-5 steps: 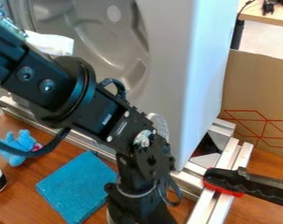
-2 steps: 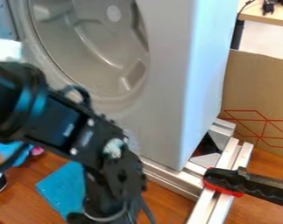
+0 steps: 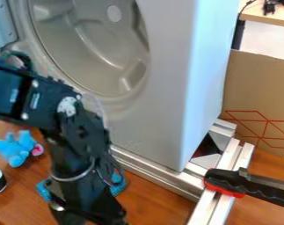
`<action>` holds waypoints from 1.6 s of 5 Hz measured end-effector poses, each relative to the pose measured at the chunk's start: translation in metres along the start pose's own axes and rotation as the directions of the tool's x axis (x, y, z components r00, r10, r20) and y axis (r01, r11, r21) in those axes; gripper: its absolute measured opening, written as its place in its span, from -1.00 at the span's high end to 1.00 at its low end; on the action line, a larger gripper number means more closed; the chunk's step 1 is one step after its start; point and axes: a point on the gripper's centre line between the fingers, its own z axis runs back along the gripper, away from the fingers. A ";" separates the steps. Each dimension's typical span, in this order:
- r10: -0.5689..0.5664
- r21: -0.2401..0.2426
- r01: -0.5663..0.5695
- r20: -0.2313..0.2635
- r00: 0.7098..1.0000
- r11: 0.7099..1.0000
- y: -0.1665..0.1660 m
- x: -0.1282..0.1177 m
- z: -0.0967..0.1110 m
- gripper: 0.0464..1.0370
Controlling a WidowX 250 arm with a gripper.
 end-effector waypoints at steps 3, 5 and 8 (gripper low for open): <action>-0.116 0.078 0.112 0.053 0.992 0.991 0.004 0.005 0.020 -0.93; -0.116 0.078 0.112 0.053 0.992 0.991 0.004 0.004 0.020 -0.93; -0.115 0.078 0.111 0.055 0.992 0.991 0.004 0.005 0.020 -0.93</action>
